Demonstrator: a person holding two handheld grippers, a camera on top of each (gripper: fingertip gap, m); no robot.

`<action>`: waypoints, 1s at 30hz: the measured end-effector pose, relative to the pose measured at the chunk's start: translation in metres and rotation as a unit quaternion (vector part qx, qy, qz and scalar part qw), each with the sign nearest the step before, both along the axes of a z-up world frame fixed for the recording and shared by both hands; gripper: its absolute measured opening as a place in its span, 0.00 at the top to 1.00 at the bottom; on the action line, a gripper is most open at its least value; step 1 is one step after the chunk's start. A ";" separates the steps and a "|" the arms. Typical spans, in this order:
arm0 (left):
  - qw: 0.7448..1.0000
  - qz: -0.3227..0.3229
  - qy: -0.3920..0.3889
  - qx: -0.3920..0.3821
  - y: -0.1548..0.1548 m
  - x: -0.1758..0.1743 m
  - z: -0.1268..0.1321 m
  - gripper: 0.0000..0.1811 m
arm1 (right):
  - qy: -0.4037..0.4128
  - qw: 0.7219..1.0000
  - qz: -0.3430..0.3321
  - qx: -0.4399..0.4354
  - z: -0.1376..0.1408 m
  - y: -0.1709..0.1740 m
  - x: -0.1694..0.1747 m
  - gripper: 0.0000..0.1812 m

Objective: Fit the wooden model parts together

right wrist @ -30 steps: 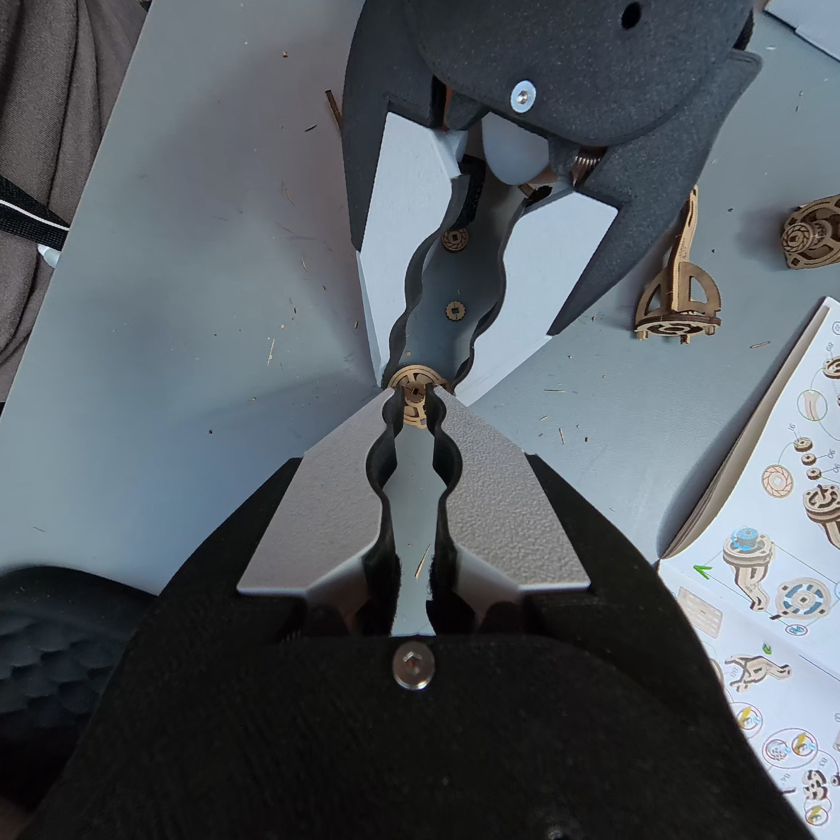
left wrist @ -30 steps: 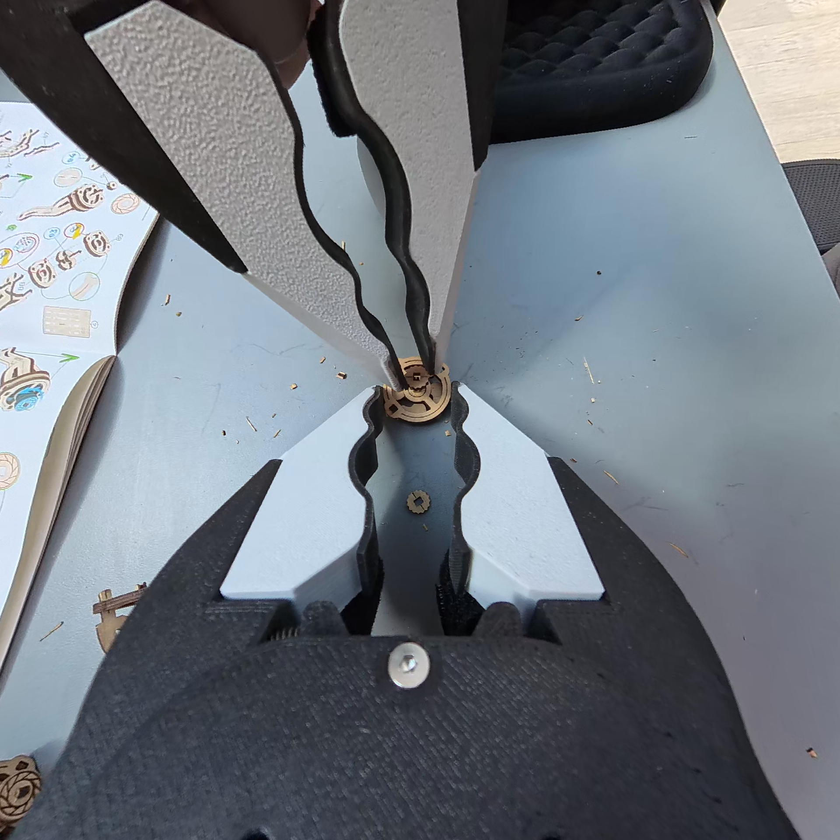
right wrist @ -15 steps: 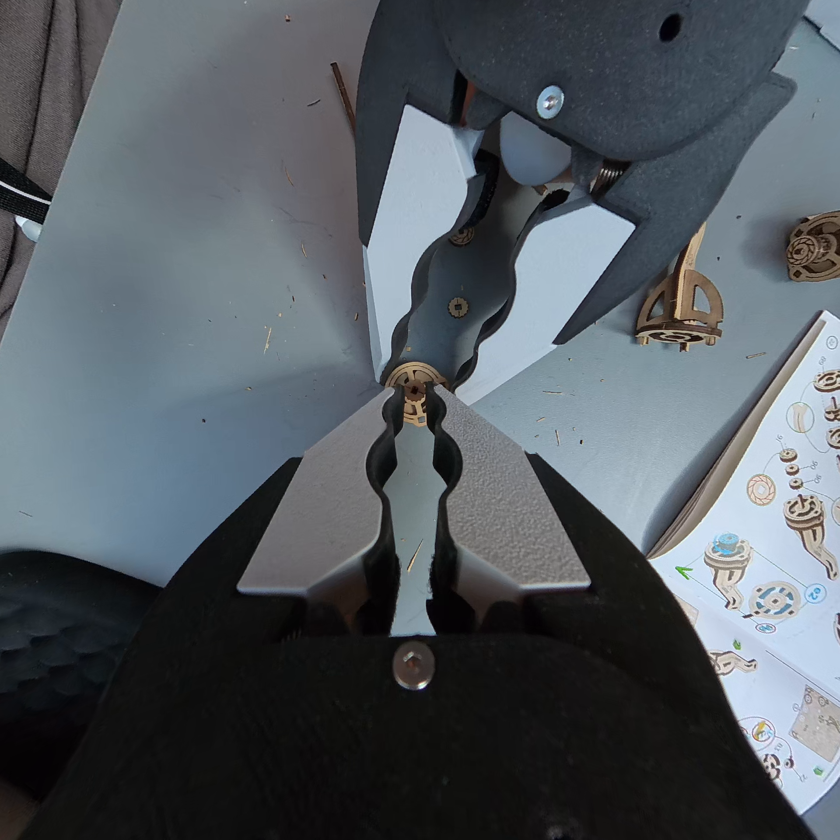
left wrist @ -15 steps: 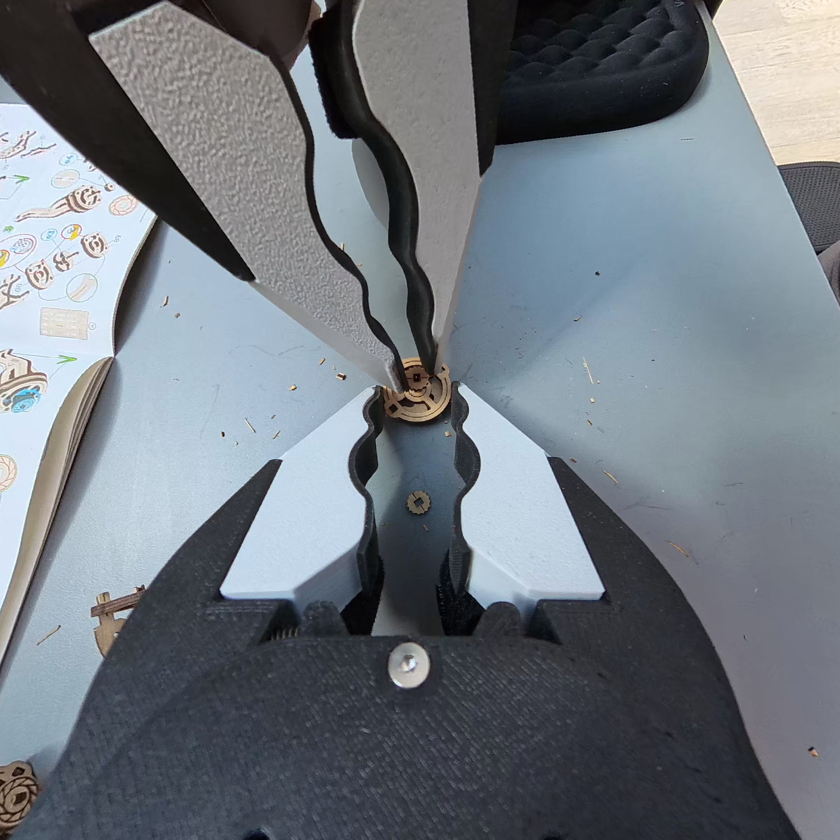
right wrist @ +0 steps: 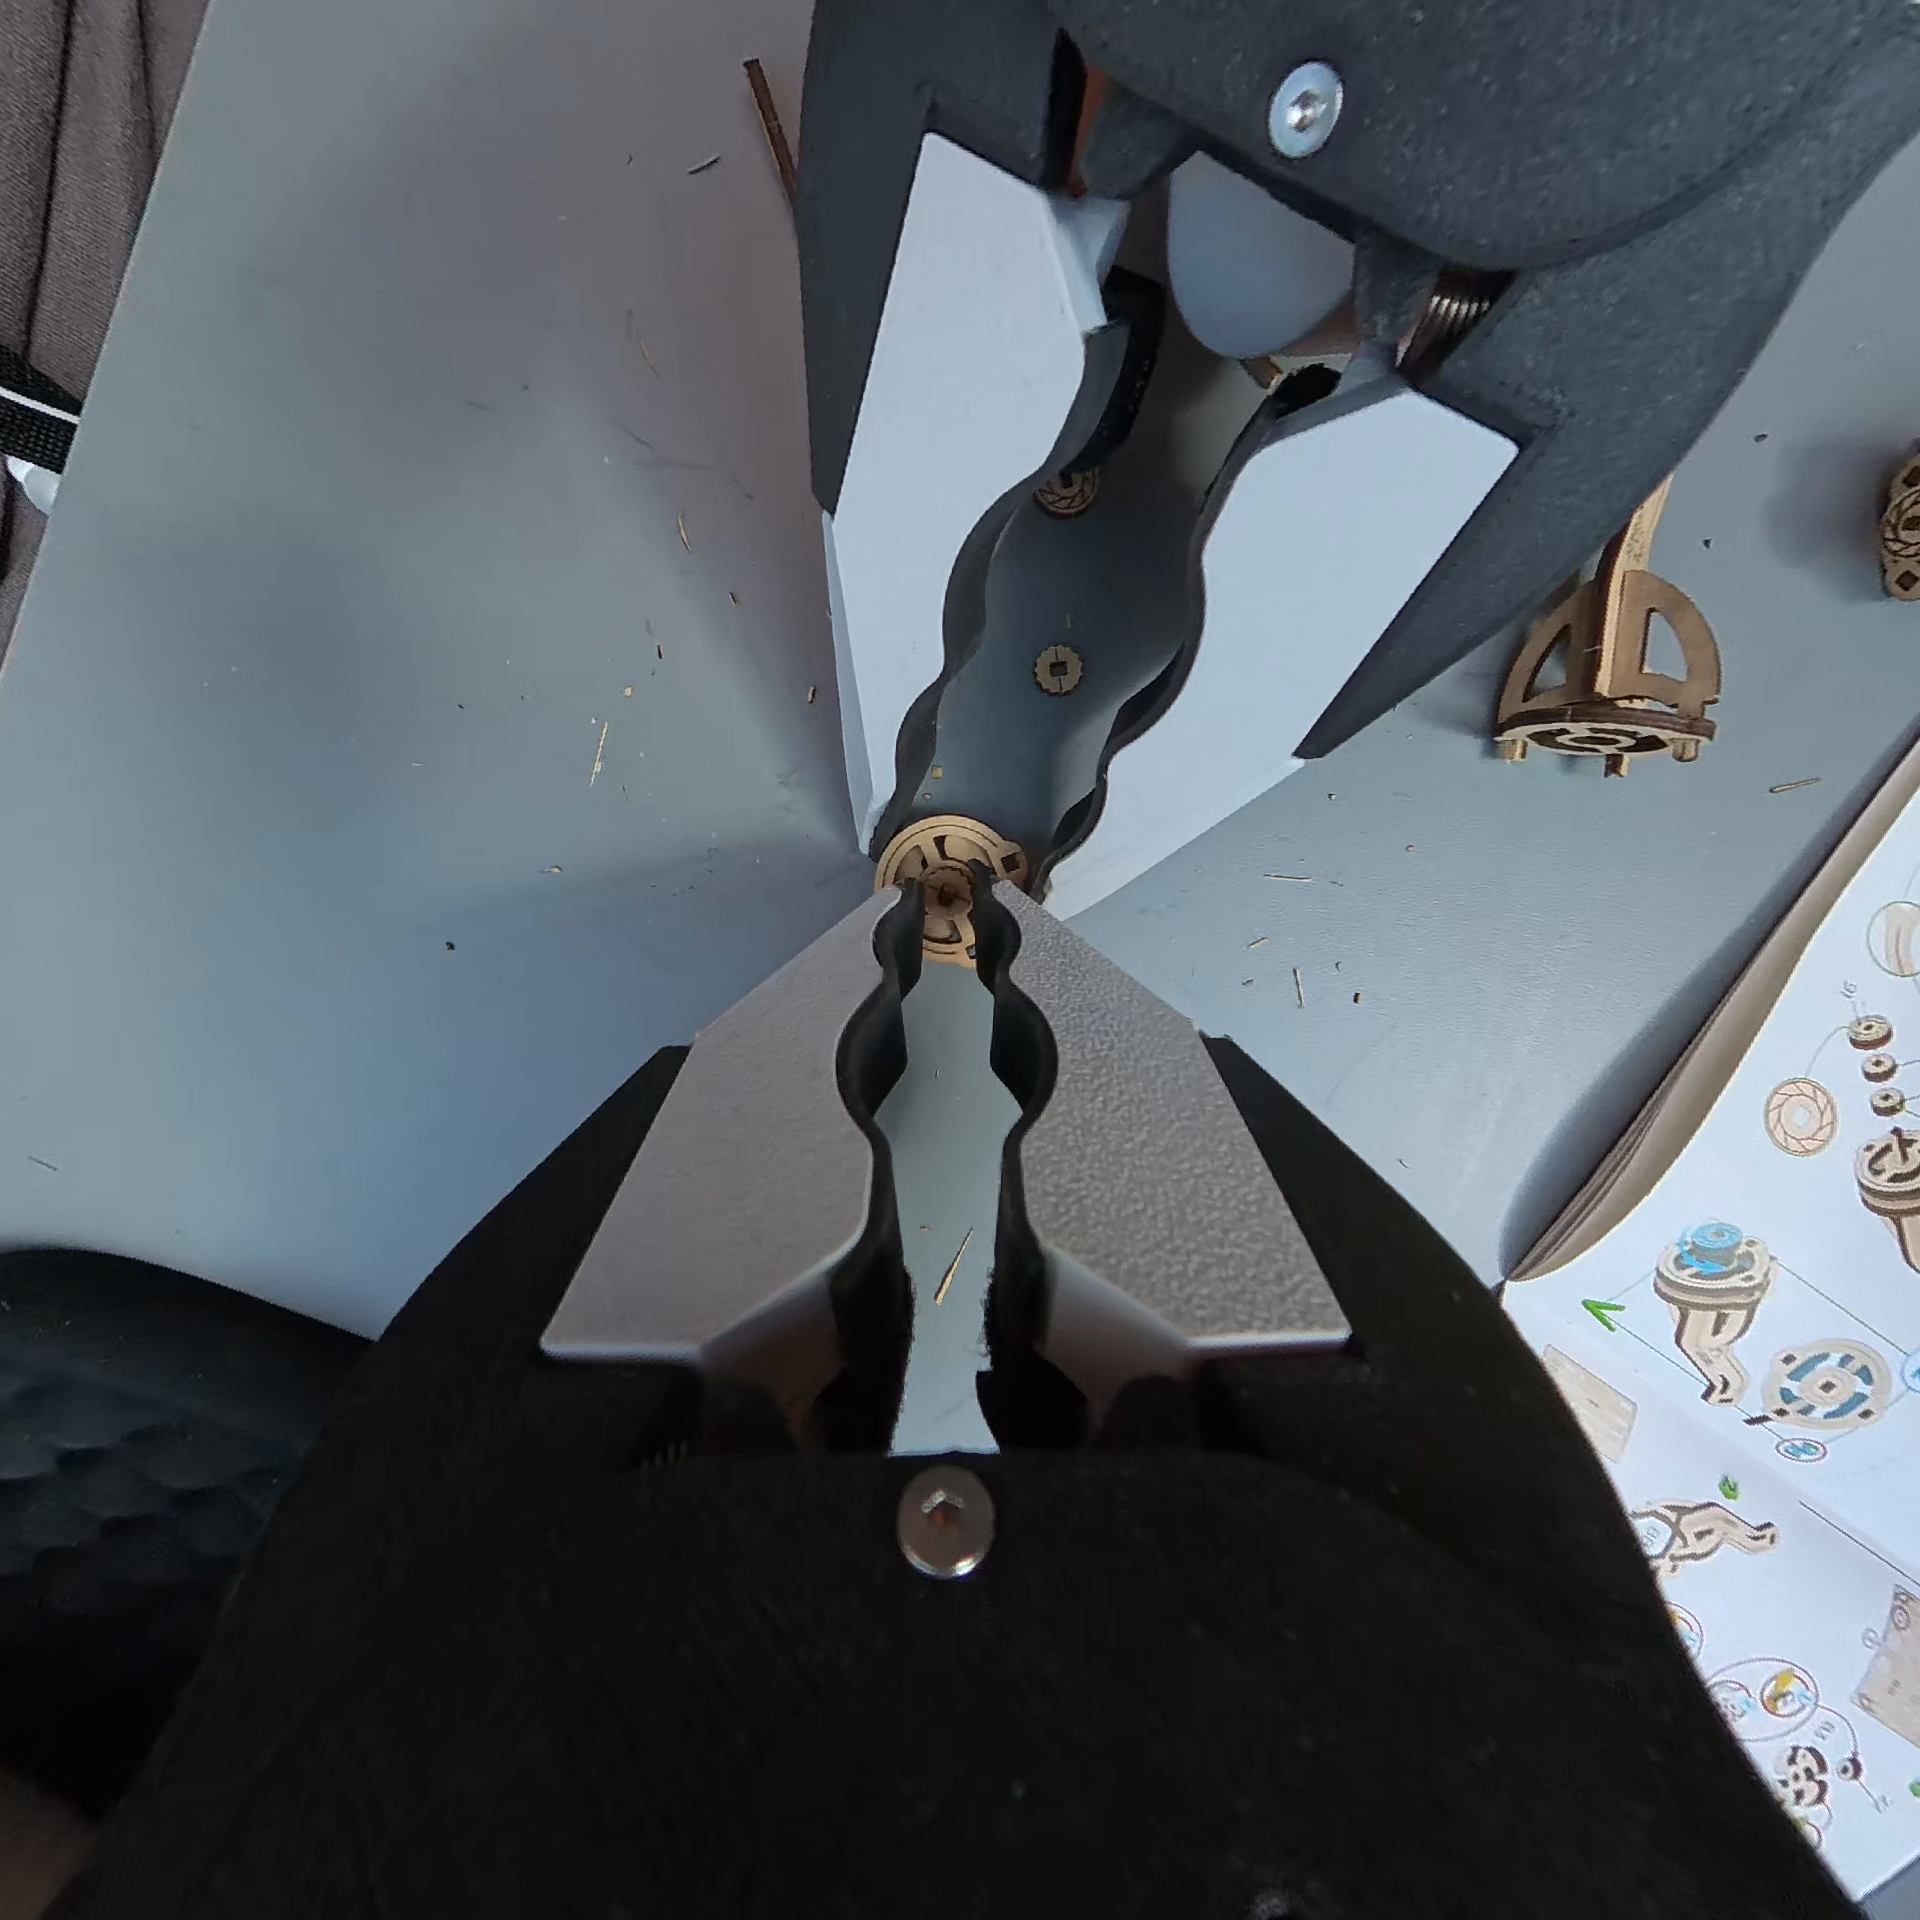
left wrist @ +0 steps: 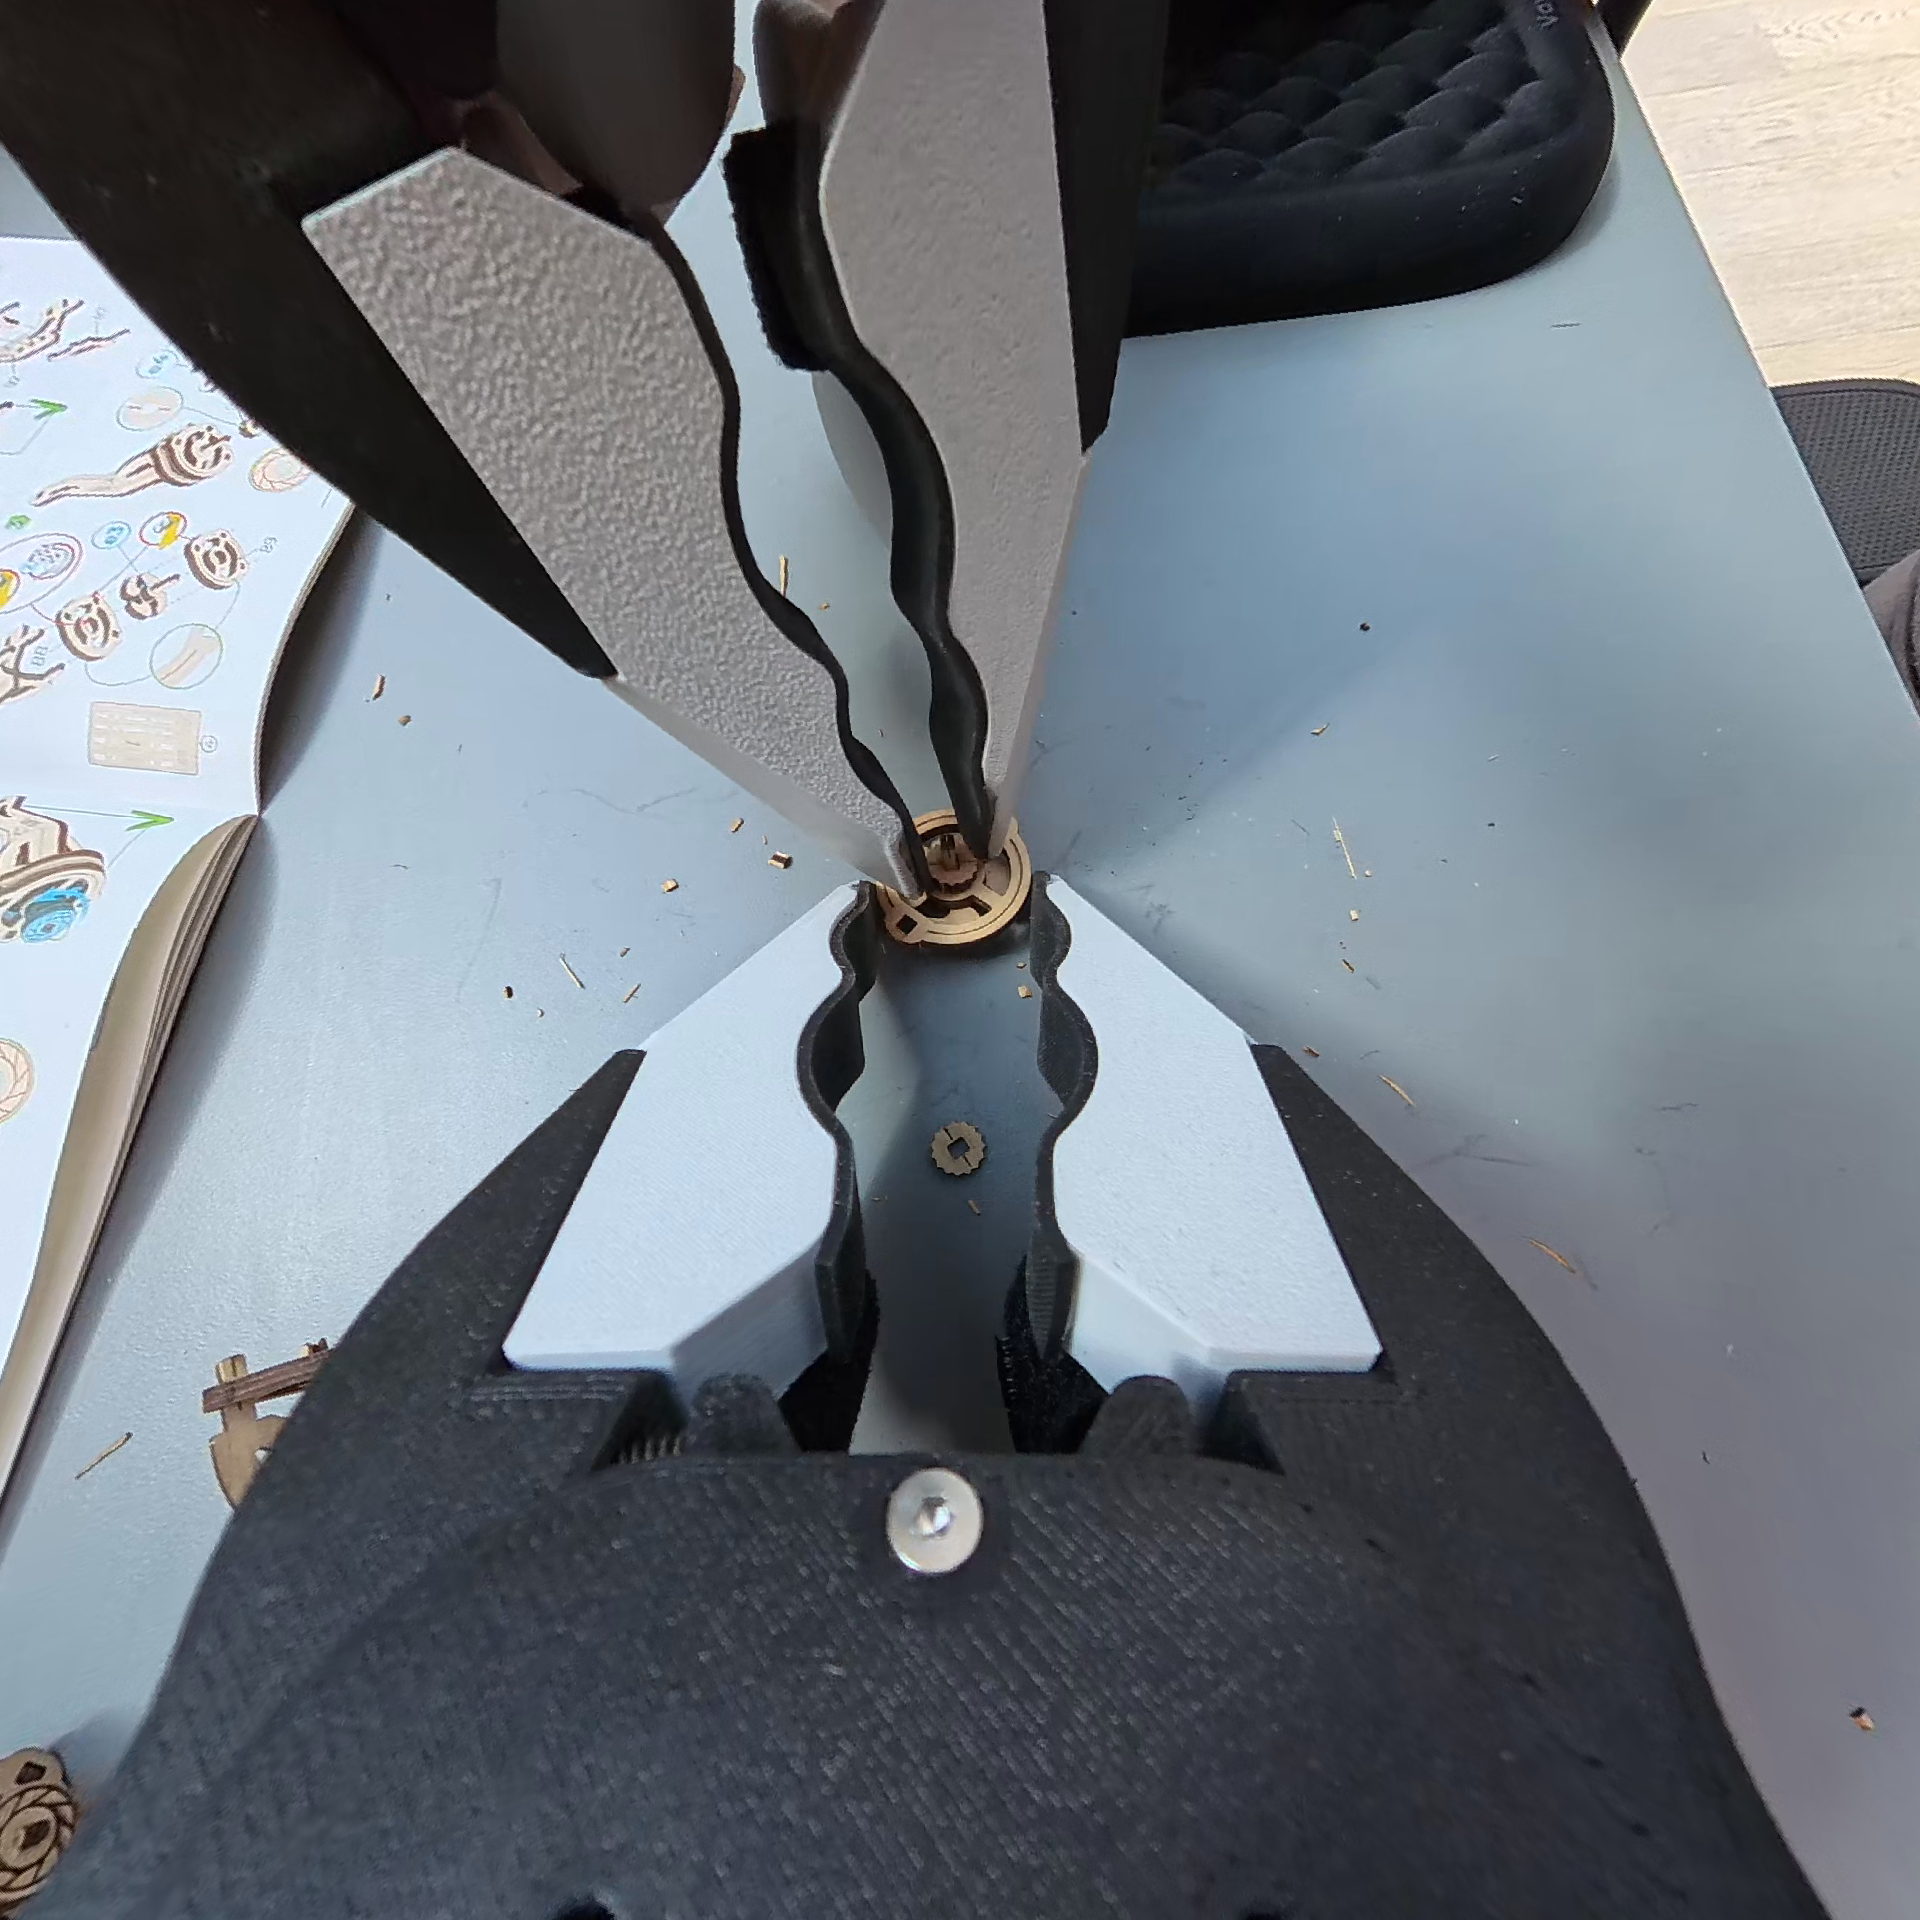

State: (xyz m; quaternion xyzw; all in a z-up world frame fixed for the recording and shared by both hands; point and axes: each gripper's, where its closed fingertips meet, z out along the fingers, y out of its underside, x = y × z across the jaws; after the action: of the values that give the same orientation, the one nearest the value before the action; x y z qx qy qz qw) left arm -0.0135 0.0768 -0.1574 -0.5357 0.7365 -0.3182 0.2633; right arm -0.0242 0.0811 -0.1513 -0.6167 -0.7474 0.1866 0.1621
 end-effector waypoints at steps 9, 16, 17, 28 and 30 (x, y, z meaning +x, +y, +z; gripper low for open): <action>1.000 -0.001 -0.001 -0.001 -0.001 -0.001 0.000 0.84 | 0.010 1.000 -0.002 -0.001 0.002 0.000 0.001 0.95; 1.000 0.007 -0.006 0.011 0.005 -0.014 0.012 0.81 | 0.021 1.000 -0.008 -0.003 0.008 0.001 0.006 0.94; 1.000 0.008 -0.007 0.014 0.006 -0.018 0.014 0.82 | 0.024 1.000 -0.010 -0.004 0.009 0.001 0.007 0.94; 1.000 -0.010 0.012 0.014 0.014 -0.053 0.021 0.84 | 0.082 0.997 -0.017 0.000 0.027 0.006 0.000 0.95; 1.000 -0.006 0.020 0.010 0.015 -0.051 0.017 0.87 | 0.076 0.997 -0.019 0.001 0.025 0.007 0.002 0.95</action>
State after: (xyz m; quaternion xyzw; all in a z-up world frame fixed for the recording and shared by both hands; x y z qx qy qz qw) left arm -0.0650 0.0917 -0.1409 -0.5348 0.7479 -0.3019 0.2522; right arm -0.0221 0.0876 -0.1258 -0.6144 -0.7214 0.2295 0.2225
